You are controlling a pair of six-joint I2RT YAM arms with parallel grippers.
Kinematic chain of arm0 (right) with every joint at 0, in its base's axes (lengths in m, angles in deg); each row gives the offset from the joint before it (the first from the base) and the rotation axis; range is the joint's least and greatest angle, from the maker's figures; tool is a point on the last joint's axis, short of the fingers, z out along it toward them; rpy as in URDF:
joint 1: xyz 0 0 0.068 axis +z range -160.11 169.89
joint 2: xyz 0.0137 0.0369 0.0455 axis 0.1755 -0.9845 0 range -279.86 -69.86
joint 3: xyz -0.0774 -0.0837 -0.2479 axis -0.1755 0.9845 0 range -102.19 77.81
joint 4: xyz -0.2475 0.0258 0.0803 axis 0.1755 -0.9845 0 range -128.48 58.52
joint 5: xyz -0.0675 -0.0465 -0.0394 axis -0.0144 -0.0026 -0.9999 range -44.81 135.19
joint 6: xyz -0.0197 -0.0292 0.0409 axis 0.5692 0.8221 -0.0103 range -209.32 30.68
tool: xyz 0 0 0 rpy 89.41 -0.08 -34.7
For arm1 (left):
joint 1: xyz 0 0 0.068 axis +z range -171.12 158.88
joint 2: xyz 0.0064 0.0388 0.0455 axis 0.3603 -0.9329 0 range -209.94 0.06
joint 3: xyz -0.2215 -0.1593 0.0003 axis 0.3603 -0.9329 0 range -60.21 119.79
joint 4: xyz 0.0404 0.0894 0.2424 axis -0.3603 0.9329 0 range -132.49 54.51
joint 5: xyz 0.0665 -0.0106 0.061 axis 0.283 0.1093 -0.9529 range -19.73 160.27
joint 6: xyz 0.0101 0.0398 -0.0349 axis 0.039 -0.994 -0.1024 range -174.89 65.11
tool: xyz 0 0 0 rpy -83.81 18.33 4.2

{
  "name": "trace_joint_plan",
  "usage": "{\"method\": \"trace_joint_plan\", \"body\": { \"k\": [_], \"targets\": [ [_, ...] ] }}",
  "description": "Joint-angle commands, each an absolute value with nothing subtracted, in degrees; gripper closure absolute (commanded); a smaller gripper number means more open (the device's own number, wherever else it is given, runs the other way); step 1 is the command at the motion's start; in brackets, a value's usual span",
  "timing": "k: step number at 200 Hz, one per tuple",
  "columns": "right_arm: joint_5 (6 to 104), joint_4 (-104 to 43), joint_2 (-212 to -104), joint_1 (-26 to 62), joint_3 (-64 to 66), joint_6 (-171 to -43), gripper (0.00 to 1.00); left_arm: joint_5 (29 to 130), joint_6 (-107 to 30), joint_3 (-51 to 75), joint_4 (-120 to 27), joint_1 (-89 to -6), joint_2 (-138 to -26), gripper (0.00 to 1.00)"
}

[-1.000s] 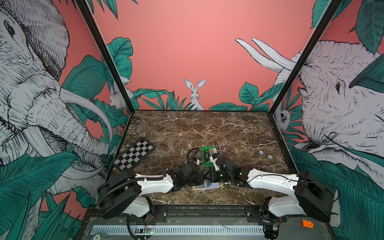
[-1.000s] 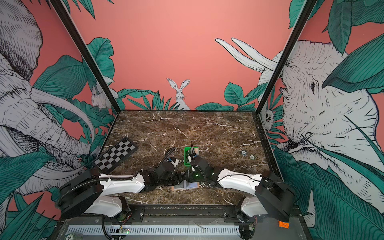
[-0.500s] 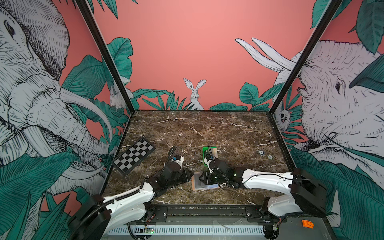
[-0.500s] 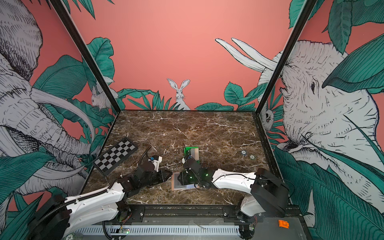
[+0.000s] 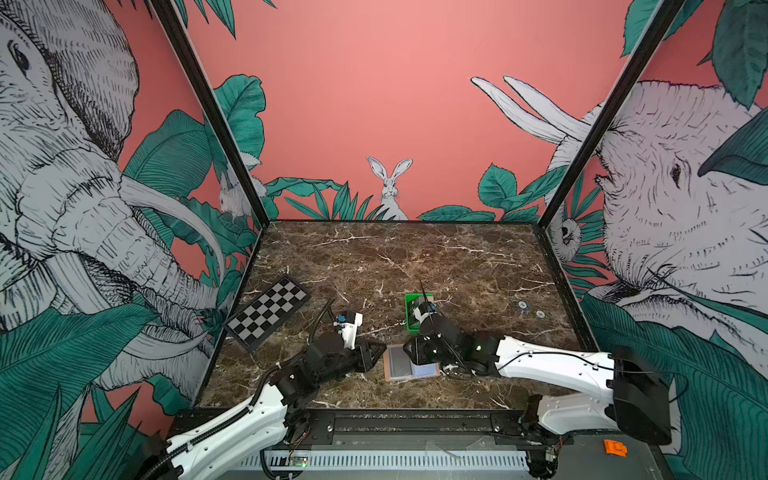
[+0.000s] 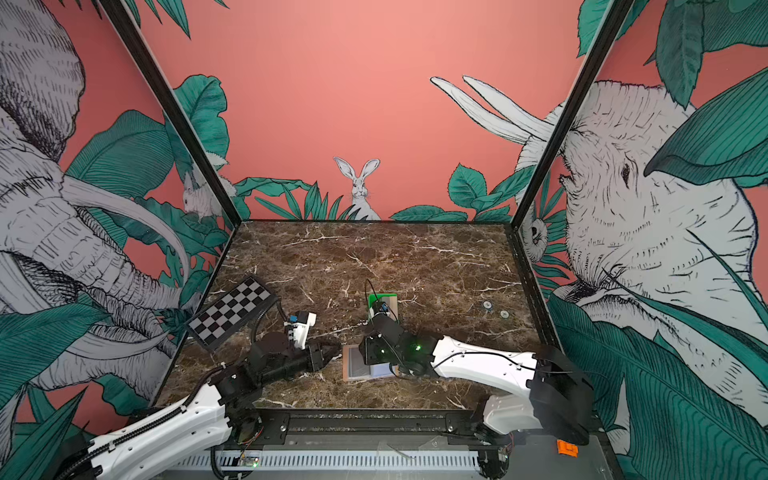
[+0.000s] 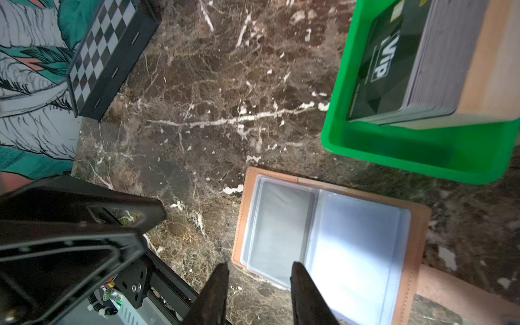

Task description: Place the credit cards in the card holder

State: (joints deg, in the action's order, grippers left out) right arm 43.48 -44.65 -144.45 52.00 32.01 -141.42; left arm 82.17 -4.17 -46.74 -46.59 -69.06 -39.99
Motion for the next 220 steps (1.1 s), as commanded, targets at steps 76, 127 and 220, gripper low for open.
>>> {"method": "trace_joint_plan", "body": {
  "k": [76, 127, 220],
  "targets": [
    [43.6, -56.3, -140.5, 37.1, 29.2, -129.8, 0.54, 87.9, -12.9, -30.5, -46.3, -68.8, -63.4, 0.68],
    [47.8, -55.9, -146.5, 30.3, 24.2, -125.4, 0.47, 87.7, -14.3, -20.5, -42.5, -67.7, -73.8, 0.71],
    [53.5, -49.9, -152.2, 28.2, 23.4, -123.0, 0.24, 90.7, -16.3, -9.1, -41.3, -66.4, -88.0, 0.76]
  ]
}}
